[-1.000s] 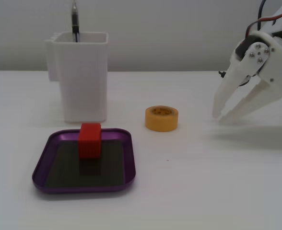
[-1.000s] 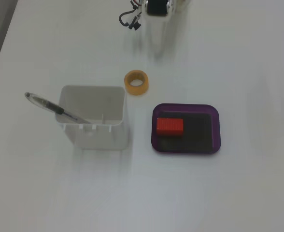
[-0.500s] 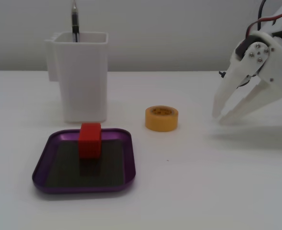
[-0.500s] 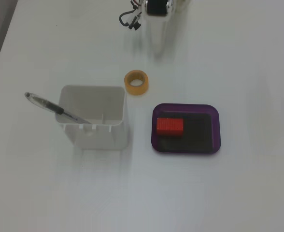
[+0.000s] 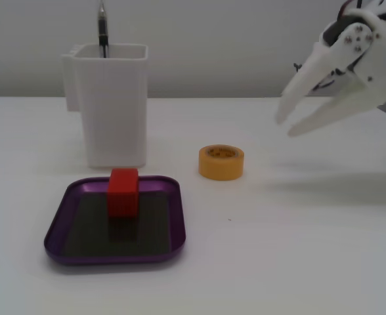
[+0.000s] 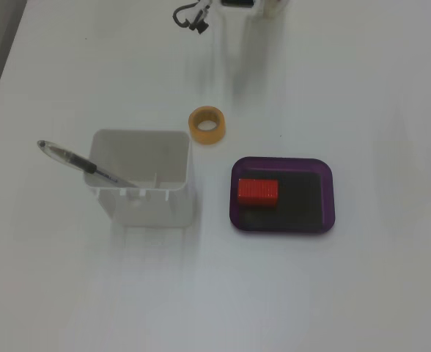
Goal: Grab up the yellow tape and put it in the box.
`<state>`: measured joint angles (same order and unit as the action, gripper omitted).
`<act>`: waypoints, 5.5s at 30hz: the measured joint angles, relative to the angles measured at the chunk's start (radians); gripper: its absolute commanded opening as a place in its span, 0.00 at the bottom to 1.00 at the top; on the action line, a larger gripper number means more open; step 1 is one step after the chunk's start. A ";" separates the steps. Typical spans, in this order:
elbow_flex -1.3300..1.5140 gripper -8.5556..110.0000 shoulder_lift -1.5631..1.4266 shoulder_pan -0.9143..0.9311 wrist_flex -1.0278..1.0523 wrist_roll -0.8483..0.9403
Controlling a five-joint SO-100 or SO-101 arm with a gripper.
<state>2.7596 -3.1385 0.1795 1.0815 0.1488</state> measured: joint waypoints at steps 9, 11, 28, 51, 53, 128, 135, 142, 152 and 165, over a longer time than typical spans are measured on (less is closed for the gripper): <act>-0.566 0.19 0.782 0.002 0.081 0.031; -0.673 0.22 0.973 -0.002 0.107 0.038; -0.830 0.23 1.353 0.150 0.072 0.037; -0.831 0.07 1.549 0.141 -0.021 0.037; -0.831 0.07 1.549 0.143 -0.011 0.037; -1.687 0.23 2.060 -0.310 0.140 -0.281; -1.907 0.23 1.953 -0.321 0.397 -0.281; -1.993 0.23 1.654 -0.337 0.578 -0.284; -1.425 0.23 1.198 -0.238 0.509 -0.290; -0.354 0.23 0.453 -0.196 0.115 -0.249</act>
<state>2.4053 -2.6860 -0.0169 1.1965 -0.0997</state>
